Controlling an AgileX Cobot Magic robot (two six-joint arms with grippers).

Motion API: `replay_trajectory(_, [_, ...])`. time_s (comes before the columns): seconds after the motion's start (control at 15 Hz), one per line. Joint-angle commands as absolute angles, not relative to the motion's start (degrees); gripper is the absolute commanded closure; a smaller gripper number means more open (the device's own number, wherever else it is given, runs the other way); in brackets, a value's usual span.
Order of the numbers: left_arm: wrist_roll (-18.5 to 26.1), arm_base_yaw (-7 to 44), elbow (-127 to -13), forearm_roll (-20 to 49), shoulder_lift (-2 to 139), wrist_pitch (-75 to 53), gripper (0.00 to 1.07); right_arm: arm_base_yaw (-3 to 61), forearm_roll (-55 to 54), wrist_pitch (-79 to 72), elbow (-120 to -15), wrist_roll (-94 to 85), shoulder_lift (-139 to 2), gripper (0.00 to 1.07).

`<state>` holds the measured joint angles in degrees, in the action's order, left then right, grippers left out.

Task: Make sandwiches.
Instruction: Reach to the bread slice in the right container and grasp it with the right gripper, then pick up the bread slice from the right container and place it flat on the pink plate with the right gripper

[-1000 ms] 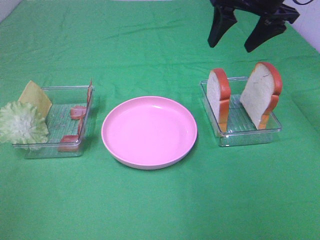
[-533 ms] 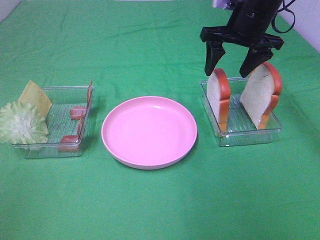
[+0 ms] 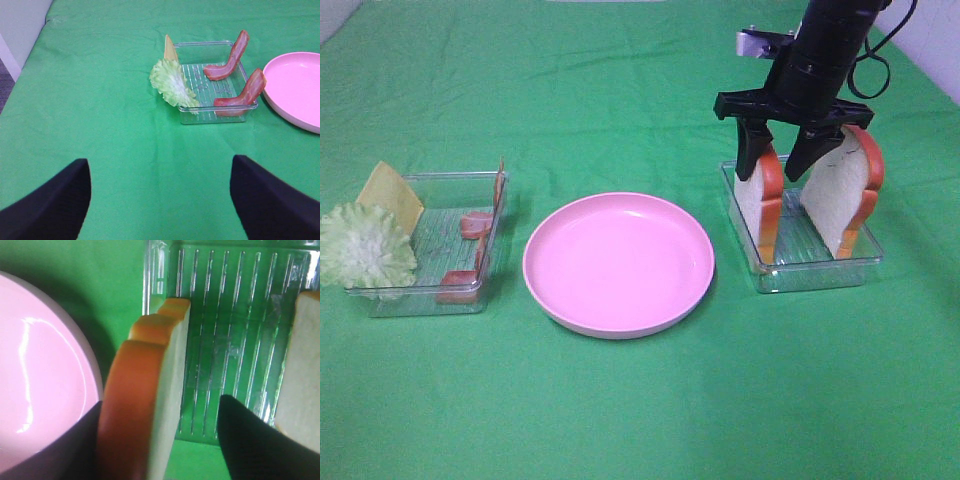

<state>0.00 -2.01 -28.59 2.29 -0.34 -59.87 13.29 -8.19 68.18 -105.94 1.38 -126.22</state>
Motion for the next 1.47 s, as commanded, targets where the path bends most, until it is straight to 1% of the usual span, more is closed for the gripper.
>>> replay_trajectory(0.07, [0.0,-2.0,-28.5,2.5,-1.3,-59.1,0.33,13.2,-8.0,67.6,-106.3,1.9,-126.3,0.69])
replay_trajectory(0.13, [0.0,-2.0,-28.5,2.5,-1.3,-59.1,0.33,13.2,-8.1,68.5,-106.3,1.9,-126.3,0.92])
replay_trajectory(0.2, [0.0,-2.0,-28.5,2.5,-1.3,-59.1,0.33,13.2,-8.1,69.4,-106.3,1.8,-126.3,1.02])
replay_trajectory(0.27, [0.0,-2.0,-28.5,2.5,-1.3,-59.1,0.33,13.2,-8.1,70.2,-106.3,1.8,-126.3,1.07])
replay_trajectory(0.47, [0.0,-2.0,-28.5,2.5,-1.3,-59.1,0.33,13.2,-8.1,71.2,-106.3,1.8,-124.8,1.07])
replay_trajectory(0.67, [0.0,-2.0,-28.5,2.5,-1.3,-59.1,0.33,13.2,-8.4,73.3,-106.3,1.9,-120.6,1.07])
replay_trajectory(0.8, [0.0,-2.0,-28.5,2.5,-1.3,-59.1,0.33,13.2,-10.7,73.7,-106.3,1.5,-115.9,1.07])
replay_trajectory(1.0, [0.0,-2.0,-28.5,2.5,-1.3,-59.1,0.33,13.2,-18.4,73.7,-106.3,-1.8,-111.4,1.07])
replay_trajectory(1.07, [0.0,-2.0,-28.5,2.5,-1.3,-59.1,0.33,13.2,-25.1,73.7,-106.2,-3.2,-109.3,1.07])
replay_trajectory(1.27, [0.0,-2.0,-28.5,2.5,-1.3,-59.1,0.33,14.8,-33.5,73.5,-104.6,-5.3,-108.1,1.07])
replay_trajectory(1.33, [0.0,-2.0,-28.5,2.5,-1.3,-59.1,0.33,15.9,-35.0,72.5,-102.5,-6.6,-108.1,1.07])
replay_trajectory(1.4, [0.0,-2.0,-28.5,2.5,-1.3,-59.1,0.33,17.8,-37.5,67.3,-97.0,-8.5,-108.4,1.07])
replay_trajectory(1.47, [0.0,-2.0,-28.5,2.5,-1.3,-59.1,0.33,17.9,-40.4,62.5,-93.2,-9.0,-109.1,1.07])
